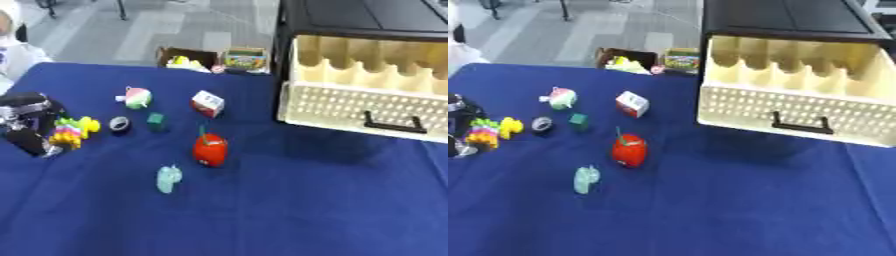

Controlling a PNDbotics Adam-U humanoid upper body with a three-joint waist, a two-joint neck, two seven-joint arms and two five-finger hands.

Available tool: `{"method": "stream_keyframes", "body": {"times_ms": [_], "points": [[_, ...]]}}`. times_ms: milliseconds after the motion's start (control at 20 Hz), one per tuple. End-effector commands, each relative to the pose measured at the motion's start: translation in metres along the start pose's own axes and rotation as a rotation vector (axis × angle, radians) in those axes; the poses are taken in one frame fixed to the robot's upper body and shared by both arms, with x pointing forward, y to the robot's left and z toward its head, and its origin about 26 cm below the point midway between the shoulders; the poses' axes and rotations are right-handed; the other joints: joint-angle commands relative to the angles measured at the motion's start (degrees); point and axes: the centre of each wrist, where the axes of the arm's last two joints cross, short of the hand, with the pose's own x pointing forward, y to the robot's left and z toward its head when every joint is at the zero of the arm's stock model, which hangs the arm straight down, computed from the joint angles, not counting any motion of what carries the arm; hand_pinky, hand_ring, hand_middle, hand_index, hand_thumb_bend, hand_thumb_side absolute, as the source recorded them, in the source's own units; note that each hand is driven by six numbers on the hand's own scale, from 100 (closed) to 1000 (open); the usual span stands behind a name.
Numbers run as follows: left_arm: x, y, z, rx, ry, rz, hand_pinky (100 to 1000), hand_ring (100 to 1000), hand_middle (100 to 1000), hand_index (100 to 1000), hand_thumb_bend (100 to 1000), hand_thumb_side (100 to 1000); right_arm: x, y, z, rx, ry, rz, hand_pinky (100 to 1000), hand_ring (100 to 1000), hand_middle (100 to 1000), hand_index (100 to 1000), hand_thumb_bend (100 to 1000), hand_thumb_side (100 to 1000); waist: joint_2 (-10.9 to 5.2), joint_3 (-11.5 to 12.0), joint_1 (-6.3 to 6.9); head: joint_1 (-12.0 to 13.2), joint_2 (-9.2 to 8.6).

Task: Pick up objects from table and place into drawer.

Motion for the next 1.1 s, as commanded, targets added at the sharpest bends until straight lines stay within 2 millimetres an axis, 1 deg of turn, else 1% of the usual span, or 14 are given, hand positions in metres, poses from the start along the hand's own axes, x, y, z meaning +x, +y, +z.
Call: {"method": "stream_keyframes", "body": {"times_ms": [50,300,400,550,650,850,1100], "points": [[-0.001,0.026,0.015,0.059,0.016,-0.022,333,472,328,357,100,189,0.007,-0.005,-0.005,-0.015,-0.029,0.004,498,451,403,721,351,870,-1.31,-0.21,0.02,-3.97,0.98],[0.004,0.033,0.019,0.084,0.014,-0.005,323,463,319,352,100,194,0.008,-0.004,-0.006,-0.014,-0.027,0.000,497,451,403,721,350,867,-1.58,-0.41,-0.05,-8.00,1.76],[0.006,0.036,0.021,0.097,0.012,0.005,320,458,316,351,100,196,0.008,-0.004,-0.006,-0.013,-0.025,-0.002,497,452,404,720,349,867,-1.70,-0.39,-0.04,-9.10,1.95],[0.011,0.042,0.024,0.126,0.003,0.018,314,451,311,352,100,200,0.008,-0.003,-0.006,-0.014,-0.024,-0.004,497,452,404,720,347,867,-1.93,-0.39,-0.03,-9.93,2.17],[0.016,0.048,0.026,0.151,-0.005,0.028,312,448,309,352,100,202,0.009,-0.003,-0.006,-0.015,-0.024,-0.006,497,452,404,720,347,866,-2.04,-0.37,-0.01,-10.01,2.16],[0.030,0.068,0.031,0.239,-0.044,0.056,299,426,297,353,100,211,0.009,-0.002,-0.006,-0.014,-0.023,-0.010,497,453,405,720,343,864,-2.46,-0.34,0.17,-9.26,2.09],[0.058,0.099,0.033,0.348,-0.103,0.072,291,414,290,354,100,216,0.012,-0.001,-0.006,-0.008,-0.028,-0.015,497,454,405,719,340,861,-3.14,-0.37,0.76,-7.36,2.33]]}}
